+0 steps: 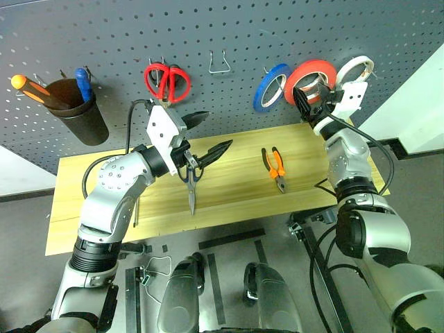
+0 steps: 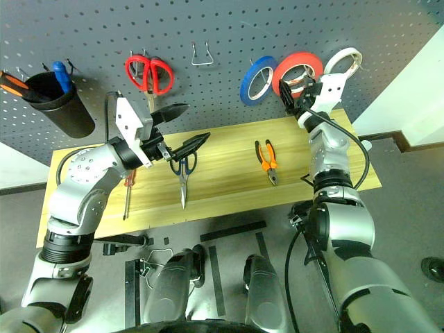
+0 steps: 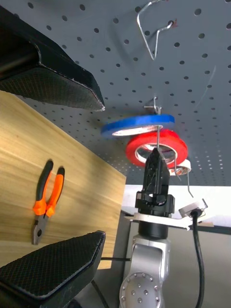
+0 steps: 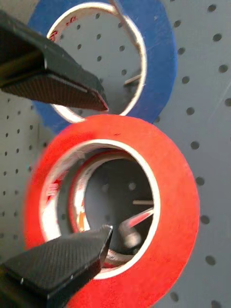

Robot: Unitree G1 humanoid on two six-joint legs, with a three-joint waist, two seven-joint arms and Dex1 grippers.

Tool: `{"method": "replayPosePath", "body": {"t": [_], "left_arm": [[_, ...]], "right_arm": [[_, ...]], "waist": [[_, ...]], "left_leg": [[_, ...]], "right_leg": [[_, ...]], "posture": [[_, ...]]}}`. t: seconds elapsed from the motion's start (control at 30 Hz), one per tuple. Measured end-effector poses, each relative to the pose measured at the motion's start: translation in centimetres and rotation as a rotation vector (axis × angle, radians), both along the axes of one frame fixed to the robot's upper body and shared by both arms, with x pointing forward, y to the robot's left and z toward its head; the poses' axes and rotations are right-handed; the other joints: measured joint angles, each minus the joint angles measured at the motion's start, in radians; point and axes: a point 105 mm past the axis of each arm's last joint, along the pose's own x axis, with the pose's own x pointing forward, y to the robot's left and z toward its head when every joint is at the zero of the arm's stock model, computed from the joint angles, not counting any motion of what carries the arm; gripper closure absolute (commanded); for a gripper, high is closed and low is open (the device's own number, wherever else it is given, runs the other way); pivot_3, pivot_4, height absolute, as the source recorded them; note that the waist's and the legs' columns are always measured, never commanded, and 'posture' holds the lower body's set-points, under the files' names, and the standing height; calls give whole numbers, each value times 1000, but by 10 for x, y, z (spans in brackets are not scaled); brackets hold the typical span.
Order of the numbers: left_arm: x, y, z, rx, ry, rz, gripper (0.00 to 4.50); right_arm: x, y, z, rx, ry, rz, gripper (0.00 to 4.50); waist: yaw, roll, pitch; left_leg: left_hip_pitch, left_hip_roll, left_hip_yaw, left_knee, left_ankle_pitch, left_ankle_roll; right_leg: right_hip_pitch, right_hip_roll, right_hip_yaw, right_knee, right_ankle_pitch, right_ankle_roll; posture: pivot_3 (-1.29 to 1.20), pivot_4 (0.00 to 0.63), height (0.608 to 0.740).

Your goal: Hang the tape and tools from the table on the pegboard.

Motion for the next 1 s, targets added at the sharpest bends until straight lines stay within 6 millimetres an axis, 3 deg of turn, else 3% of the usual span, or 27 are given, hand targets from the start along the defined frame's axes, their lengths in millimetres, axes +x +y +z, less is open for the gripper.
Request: {"method": "replayPosePath", "body": {"t": [0.23, 0.47, 0.7, 0.9, 1.0], "left_arm": [[-4, 2, -12, 37, 27, -8, 330], [-7, 3, -14, 52, 29, -9, 330], [-2, 9, -19, 57, 81, 51, 330], [-1, 15, -31, 77, 154, 101, 330], [-1, 17, -35, 97, 196, 128, 330]], "right_arm": [[-14, 0, -35, -22, 57, 25, 565], [-37, 2, -38, -33, 49, 58, 565], [-65, 33, -47, -57, 173, 137, 565], [-64, 66, -43, -134, 258, 116, 565], [-54, 72, -37, -175, 267, 79, 565]], "waist": [[-1, 0, 0], [0, 0, 0], [-4, 0, 0], [-3, 0, 5], [-2, 2, 20]], "left_leg": [[0, 0, 0, 1, 0, 0], [0, 1, -1, 4, 0, 0], [1, 2, -4, 5, 0, 0], [1, 2, -5, 5, 0, 1], [1, 3, -5, 5, -1, 2]], "right_leg": [[0, 0, 0, 1, 0, 0], [1, 0, 0, 3, 0, 0], [1, 1, 1, 4, 0, -1], [1, 2, 2, 4, 1, -1], [1, 2, 2, 4, 1, -1]], "posture": [[144, 247, 740], [128, 273, 740], [109, 325, 740], [98, 381, 740], [99, 404, 740]]}}
